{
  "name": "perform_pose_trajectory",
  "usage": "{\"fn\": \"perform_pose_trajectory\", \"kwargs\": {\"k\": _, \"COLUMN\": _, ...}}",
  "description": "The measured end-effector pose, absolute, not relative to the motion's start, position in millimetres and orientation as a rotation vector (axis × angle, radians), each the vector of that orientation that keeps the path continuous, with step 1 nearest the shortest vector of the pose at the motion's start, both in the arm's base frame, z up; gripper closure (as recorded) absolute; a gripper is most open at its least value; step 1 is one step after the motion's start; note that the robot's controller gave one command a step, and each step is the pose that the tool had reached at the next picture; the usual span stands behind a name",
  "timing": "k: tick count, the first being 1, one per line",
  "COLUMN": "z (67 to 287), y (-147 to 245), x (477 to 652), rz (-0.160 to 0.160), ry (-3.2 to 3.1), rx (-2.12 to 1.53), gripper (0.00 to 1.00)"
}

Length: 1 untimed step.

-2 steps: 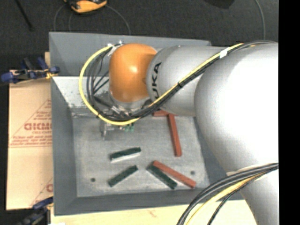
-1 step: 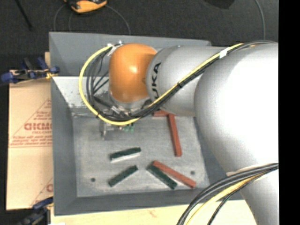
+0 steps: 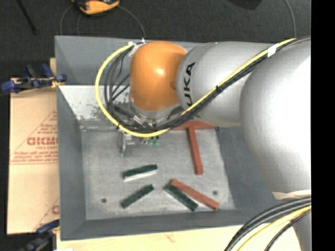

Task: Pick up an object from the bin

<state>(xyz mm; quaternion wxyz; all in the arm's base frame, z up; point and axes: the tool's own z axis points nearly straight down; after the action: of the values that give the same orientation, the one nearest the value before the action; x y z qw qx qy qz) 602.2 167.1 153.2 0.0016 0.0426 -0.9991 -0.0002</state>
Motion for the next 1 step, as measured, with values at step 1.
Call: {"fn": "perform_pose_trajectory", "kwargs": {"k": 1, "z": 166.4, "y": 153.7, "x": 619.5, "rz": -0.001, "ry": -3.151, "rx": 0.164, "gripper": 1.00}}
